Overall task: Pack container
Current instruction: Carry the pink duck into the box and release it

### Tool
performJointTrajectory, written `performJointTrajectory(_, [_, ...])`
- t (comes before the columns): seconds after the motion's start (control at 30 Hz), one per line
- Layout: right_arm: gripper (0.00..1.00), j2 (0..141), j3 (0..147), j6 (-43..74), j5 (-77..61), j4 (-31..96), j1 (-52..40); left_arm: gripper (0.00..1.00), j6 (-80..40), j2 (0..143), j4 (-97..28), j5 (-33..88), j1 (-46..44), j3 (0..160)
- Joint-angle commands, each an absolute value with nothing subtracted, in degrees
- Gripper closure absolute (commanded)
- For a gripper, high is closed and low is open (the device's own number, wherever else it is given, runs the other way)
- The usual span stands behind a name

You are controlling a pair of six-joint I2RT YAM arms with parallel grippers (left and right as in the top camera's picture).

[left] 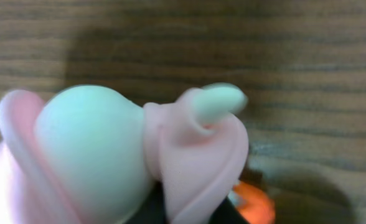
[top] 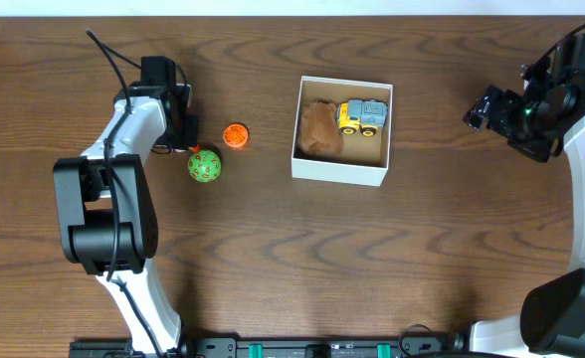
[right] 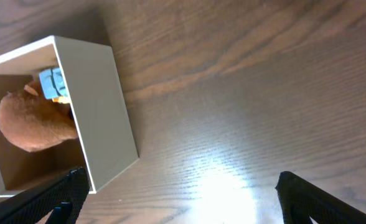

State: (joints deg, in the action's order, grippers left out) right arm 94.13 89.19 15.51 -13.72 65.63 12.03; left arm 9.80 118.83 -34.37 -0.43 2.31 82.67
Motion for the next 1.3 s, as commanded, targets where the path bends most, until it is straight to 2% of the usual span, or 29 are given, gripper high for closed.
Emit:
performJointTrajectory(0.0, [0.01,93.3,89.2,15.6,-14.2,66.3,12.3,0.92,10.7,119.5,-34.0,-1.0,2.2,83.5])
performJointTrajectory(0.37, [0.01,93.3,89.2,15.6,-13.9,66.9,12.3,0.94,10.5,102.4,-39.2,-3.9,0.2,87.0])
performJointTrajectory(0.63, [0.01,93.3,89.2,16.6,-13.5,66.8,12.5,0.94,5.2,89.3,-45.5,-3.9,-12.9,87.4])
performJointTrajectory(0.8, [0.01,93.3,89.2,19.9,-13.0,66.2,14.5,0.94,-0.2,90.0,-46.4,-3.9,-24.3,87.4])
performJointTrajectory(0.97, [0.01,93.3,89.2,20.2,-13.0,66.5,16.8,0.94,-1.5,92.8,-41.8,-3.9,-32.8,87.4])
performJointTrajectory(1.27, [0.01,93.3,89.2,20.1,-12.9,66.9,17.7,0.94,-2.3,103.0,-32.2,-3.9,-39.7,87.4])
